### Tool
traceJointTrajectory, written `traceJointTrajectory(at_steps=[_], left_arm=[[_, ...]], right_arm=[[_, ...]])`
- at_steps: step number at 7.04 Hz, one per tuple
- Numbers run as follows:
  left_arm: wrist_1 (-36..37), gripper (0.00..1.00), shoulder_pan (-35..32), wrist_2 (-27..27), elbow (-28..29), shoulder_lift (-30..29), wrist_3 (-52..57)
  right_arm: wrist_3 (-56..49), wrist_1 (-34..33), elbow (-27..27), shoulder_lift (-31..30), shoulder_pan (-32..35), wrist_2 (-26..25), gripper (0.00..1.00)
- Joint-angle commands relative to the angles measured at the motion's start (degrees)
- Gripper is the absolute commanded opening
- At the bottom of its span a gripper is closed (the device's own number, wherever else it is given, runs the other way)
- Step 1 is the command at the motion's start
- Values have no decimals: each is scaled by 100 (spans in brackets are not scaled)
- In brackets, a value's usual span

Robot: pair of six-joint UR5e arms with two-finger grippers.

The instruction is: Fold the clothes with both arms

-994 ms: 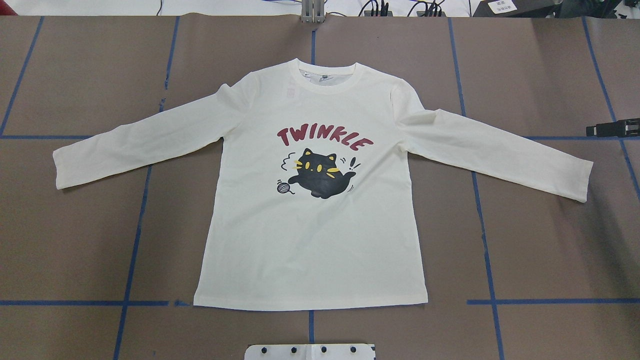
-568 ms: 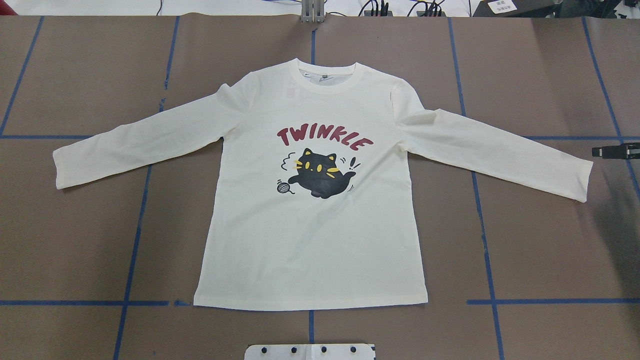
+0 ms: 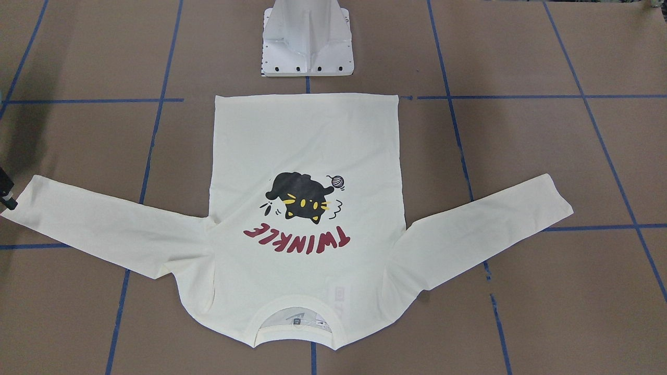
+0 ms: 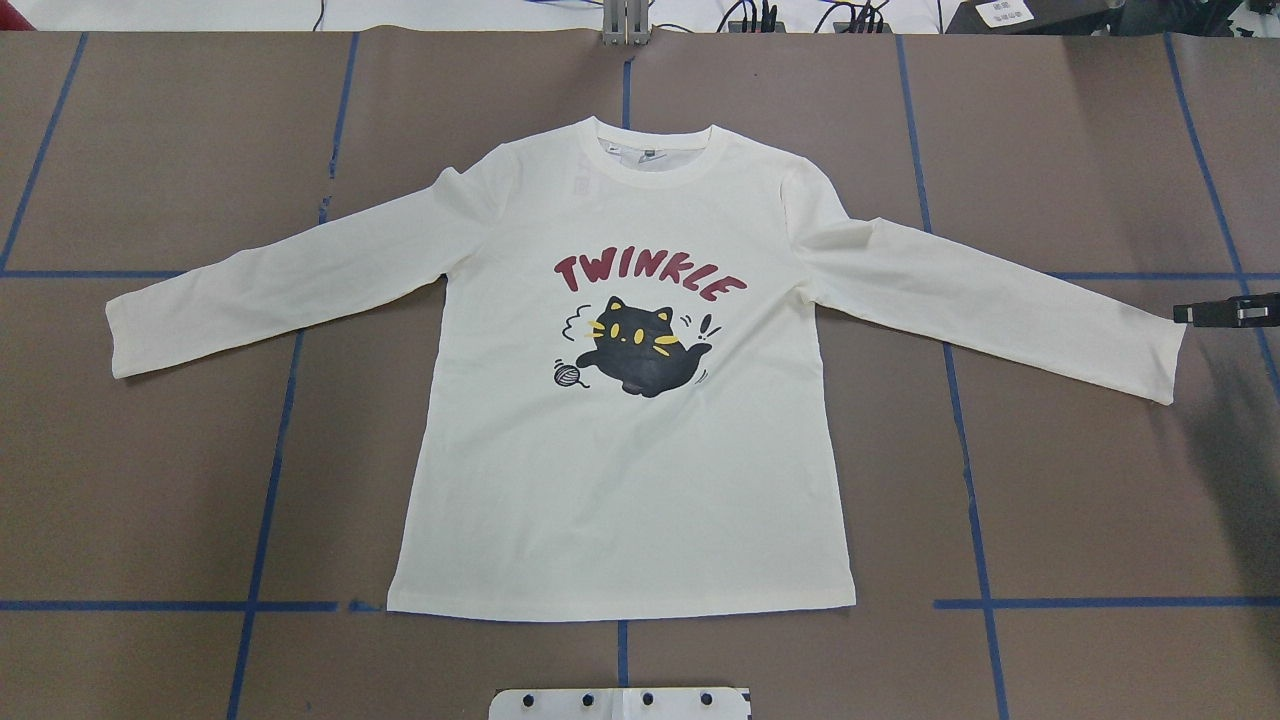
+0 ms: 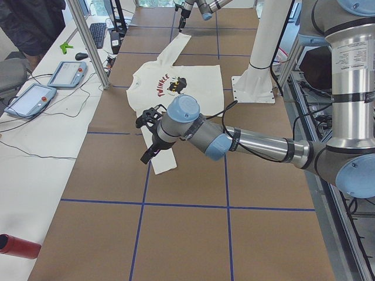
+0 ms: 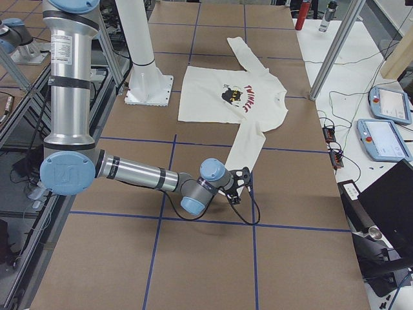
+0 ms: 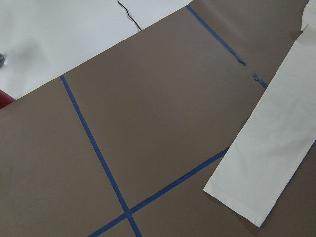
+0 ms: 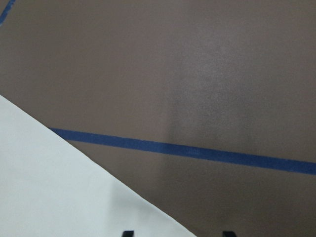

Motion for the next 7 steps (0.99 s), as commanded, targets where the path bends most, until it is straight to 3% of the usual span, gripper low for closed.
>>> traceJointTrajectory(at_steps=[1,5,6,7], left_arm=[[0,100,0,0,0,6,1],[0,100,-9,0,0,15,10],[0,100,-9,0,0,15,10],[0,100,-9,0,0,15,18]], right_arm=[[-5,-27,-19,7,-154,-140,62],[-31,-10,-186,7,-189,-272,58],[-14,-10,-186,7,-189,-272,41],[-14,-1,-177,15,-198,-272,10]])
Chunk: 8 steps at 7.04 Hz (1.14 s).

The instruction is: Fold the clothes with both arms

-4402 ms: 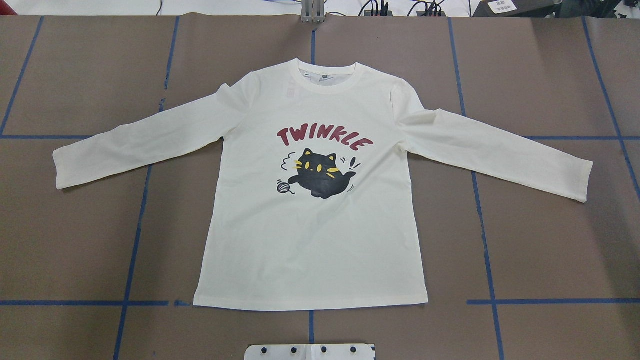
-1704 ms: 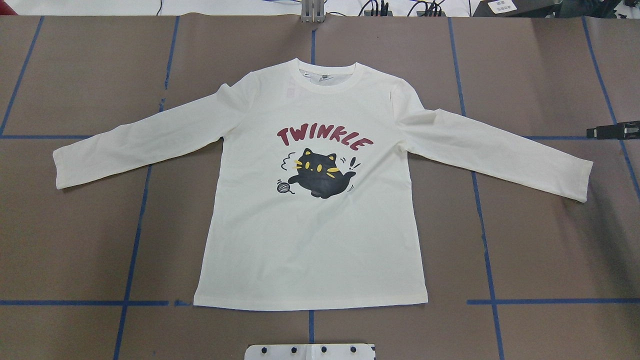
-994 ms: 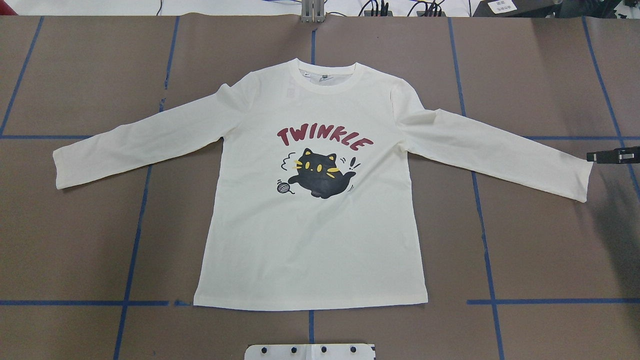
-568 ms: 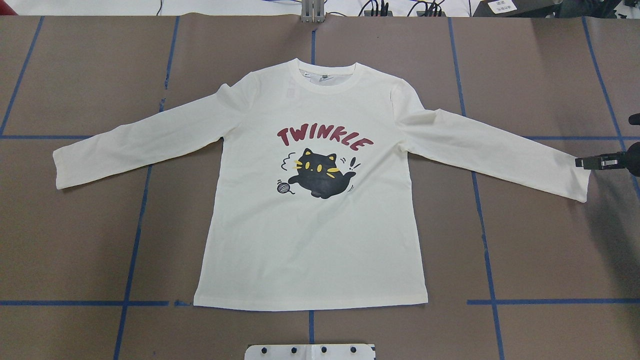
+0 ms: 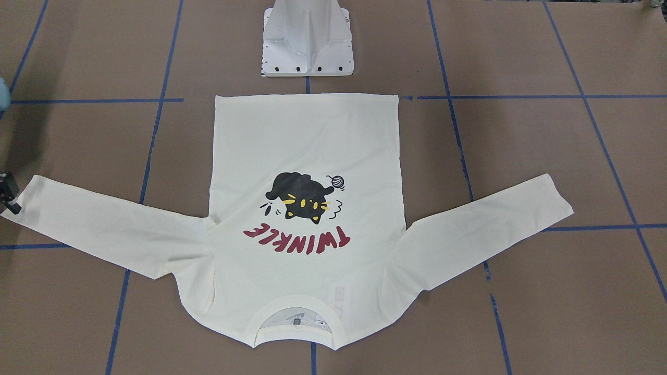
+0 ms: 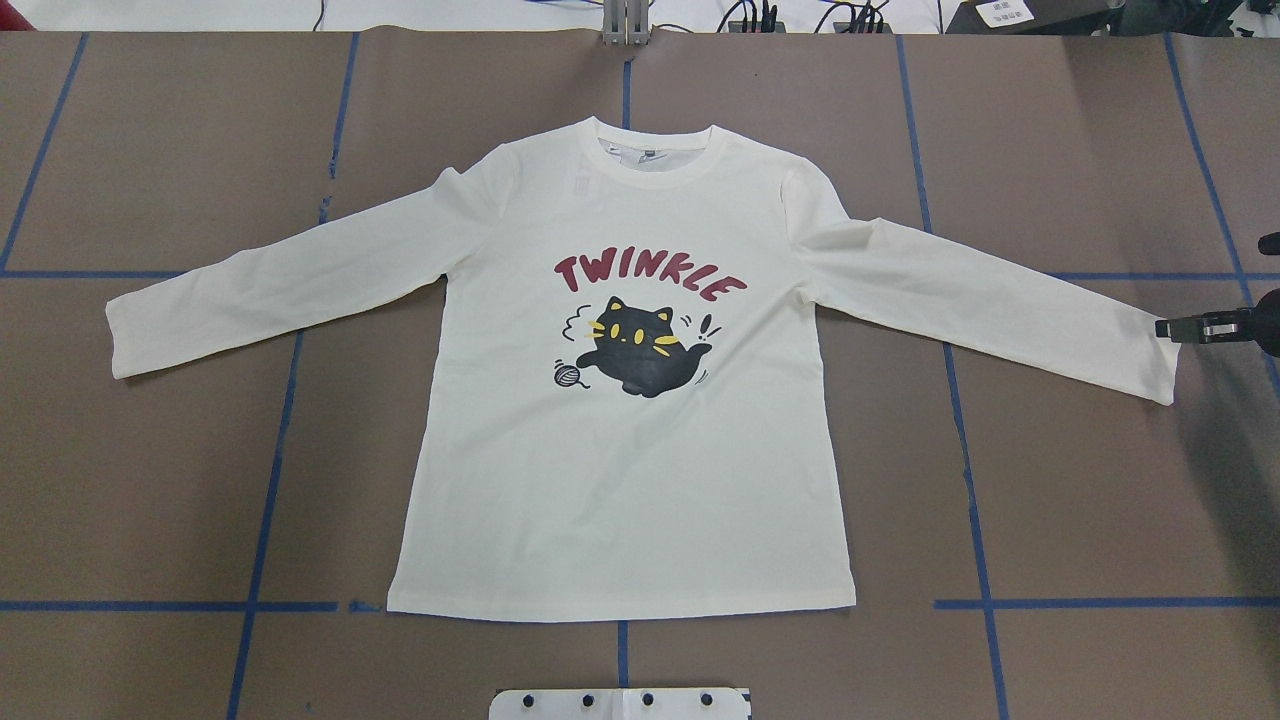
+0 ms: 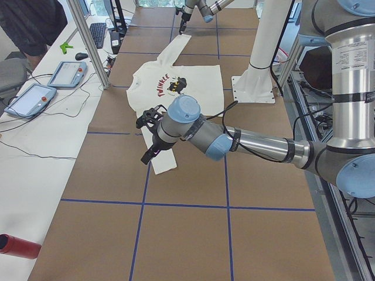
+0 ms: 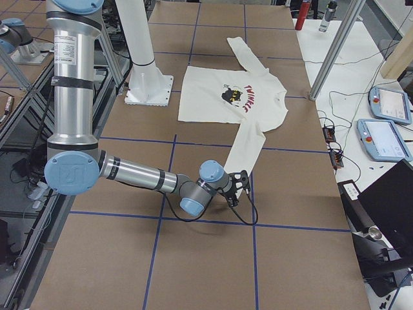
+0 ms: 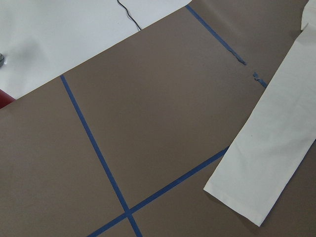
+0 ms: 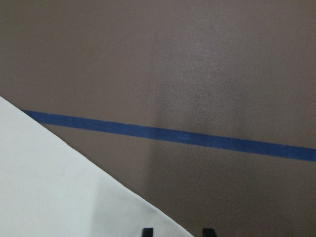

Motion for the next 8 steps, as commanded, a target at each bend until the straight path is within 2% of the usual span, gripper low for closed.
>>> traceJointTrajectory(at_steps=[1,4,5,7,8], left_arm=[[0,100,0,0,1,2,7],[0,100,-9,0,-8,2,-2],[0,100,-9,0,-8,2,-2],[0,100,-9,0,1,-7,-19],[0,100,-9,0,1,-16,-19]], right_arm=[[-11,7,4,7,-25,-3,0],[-3,-246,301,147,-16,32,0],[6,-1196,981,235,1,32,0],[15,-3436,2772,280,-7,-38,0],[23,-4596,3451,558,1,-134,0]])
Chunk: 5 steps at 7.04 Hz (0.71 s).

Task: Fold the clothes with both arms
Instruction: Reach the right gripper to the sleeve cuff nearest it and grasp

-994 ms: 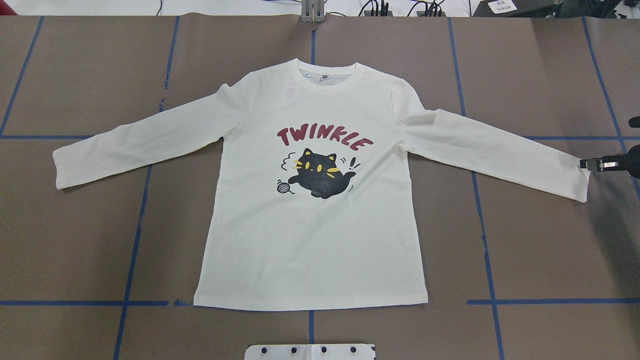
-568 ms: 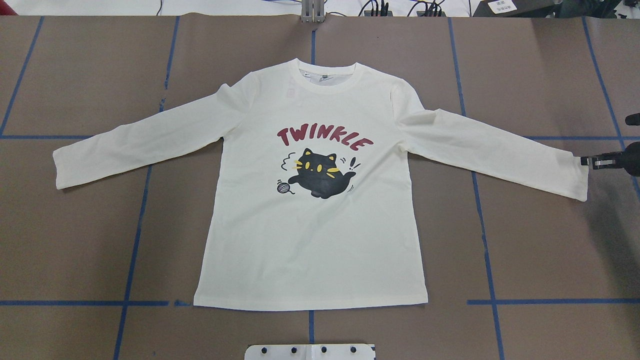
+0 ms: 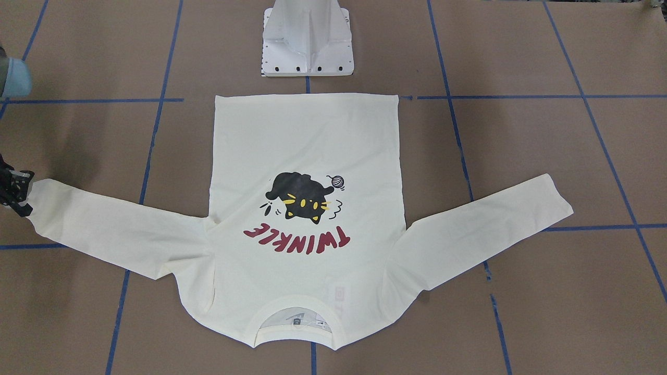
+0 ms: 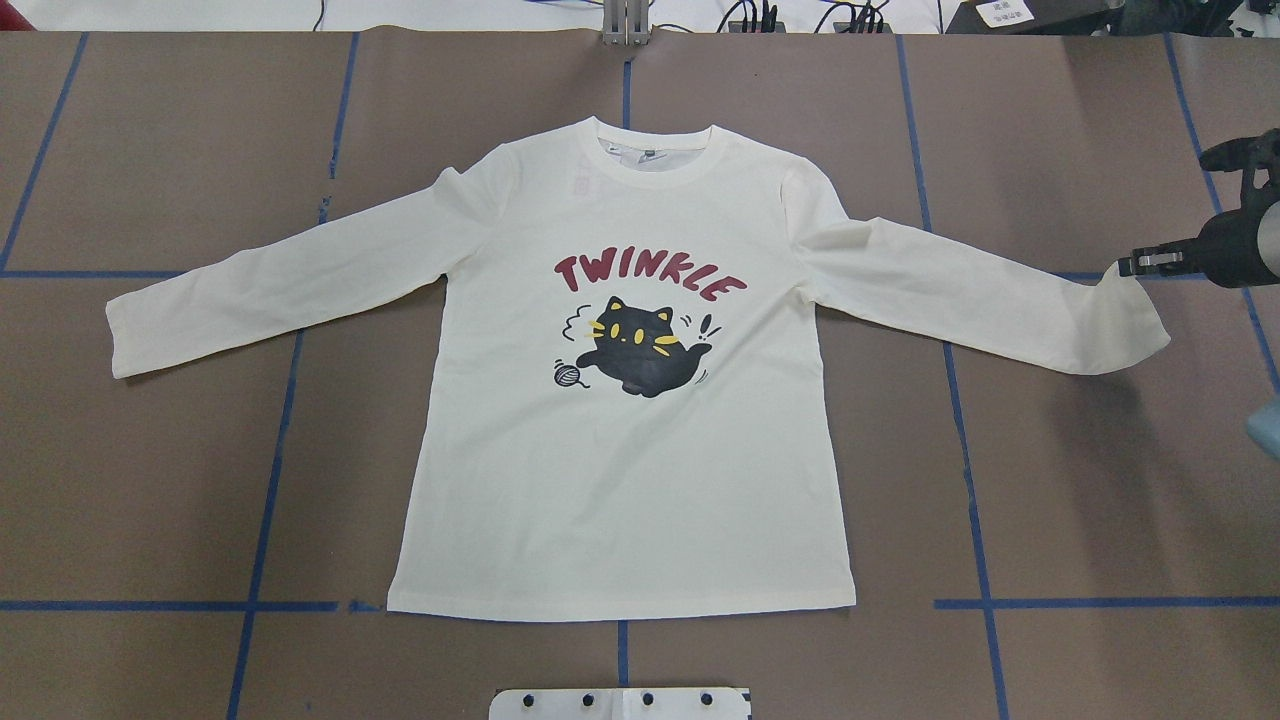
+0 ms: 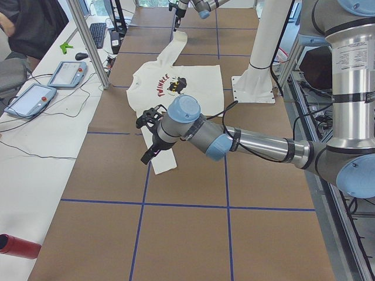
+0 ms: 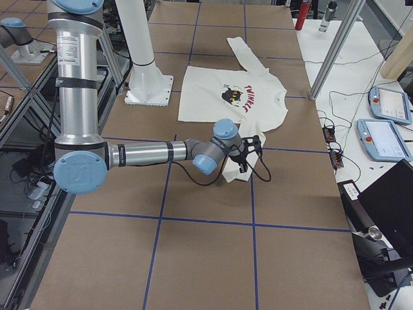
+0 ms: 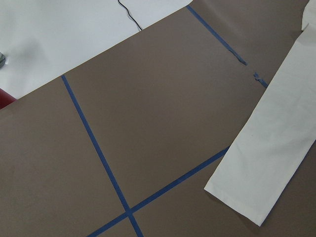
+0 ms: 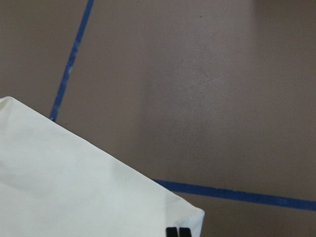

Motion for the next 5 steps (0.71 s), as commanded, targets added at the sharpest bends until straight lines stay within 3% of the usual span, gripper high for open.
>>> traceJointTrajectory(at_steps=[1,2,3,4,5], left_arm=[[9,100,0,0,4,-7,-4],[0,100,0,0,4,-7,-13],[9,100,0,0,4,2,-13],[9,100,0,0,21,-7,-13],[0,100,0,0,30,2,-4]], right_arm=[[115,-2706,1405,881,-4,-181,0],[482,-3910,1453,1906,-161,-321,0],[729,-4923,1340,2847,-606,-809,0],[1201,-5133,809,3683,-898,-1180,0],[1806,-5066,-50,4536,-1275,-1549,0]])
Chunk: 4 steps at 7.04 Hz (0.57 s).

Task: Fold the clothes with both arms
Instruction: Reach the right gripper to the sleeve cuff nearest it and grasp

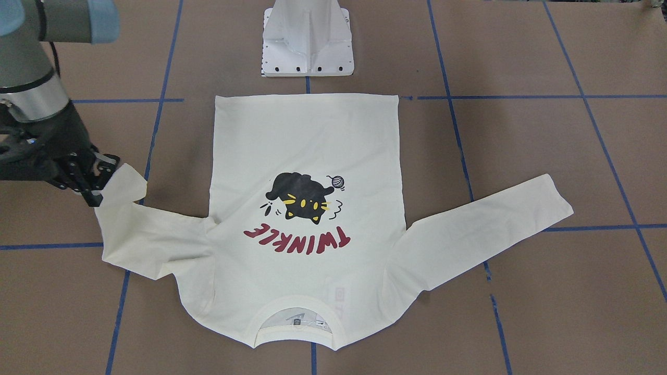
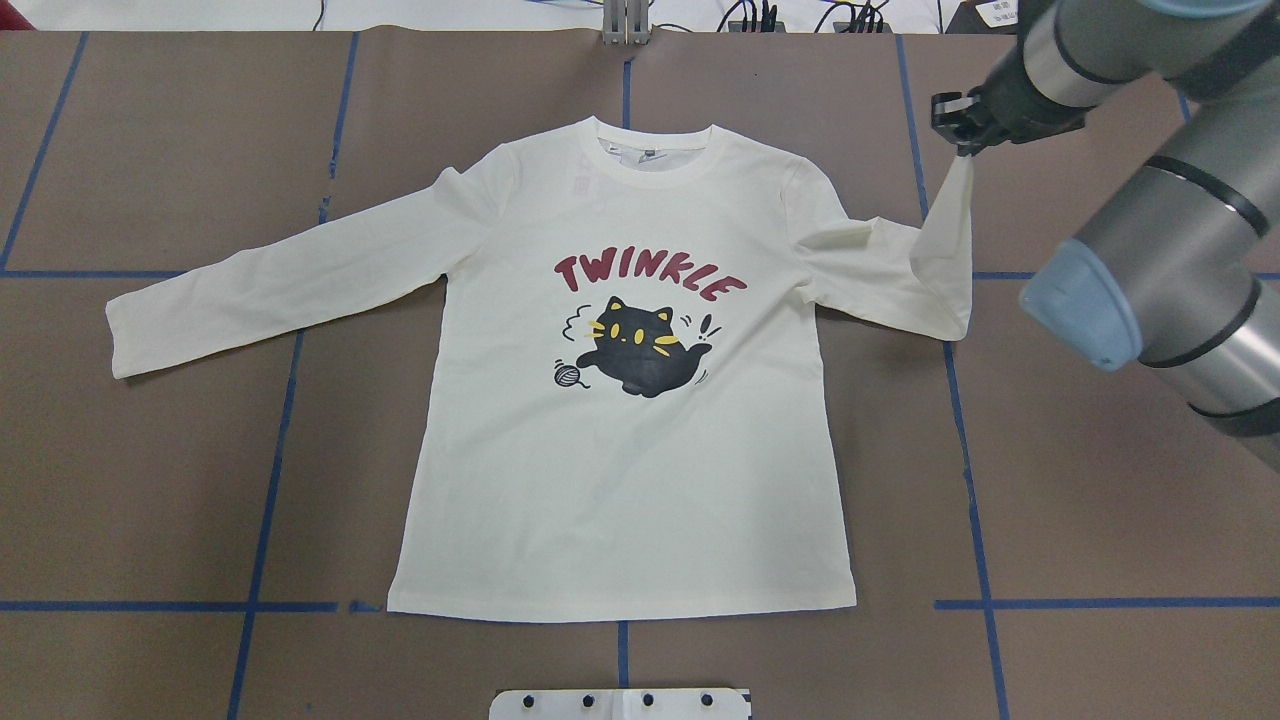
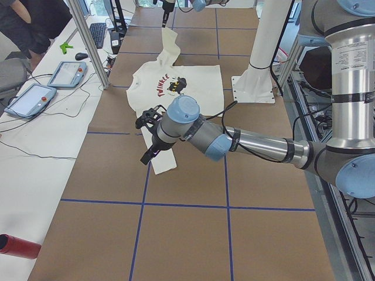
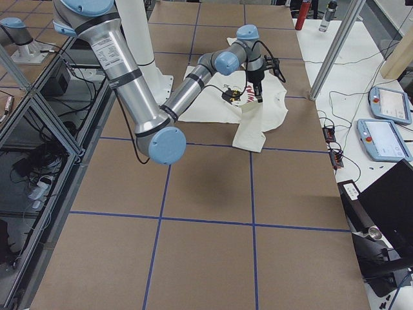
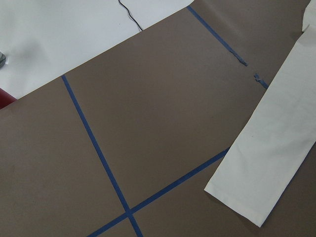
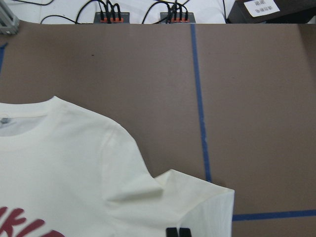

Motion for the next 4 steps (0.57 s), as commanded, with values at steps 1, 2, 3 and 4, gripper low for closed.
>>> traceJointTrajectory(at_steps=[1,2,3,4], left_arm=[[2,100,0,0,22,6,7],[-6,100,0,0,39,6,7],[2,100,0,0,40,6,-2],[2,100,0,0,57,6,-2]], right_arm=[[1008,128,-1781,1865,-802,-951,0],[1290,715,-2487,2273,-1153,-1426,0],[1423,1312,-3259,2756,-1461,-1935,0],[1651,1718,-3798,3021,-1786,-2428,0]])
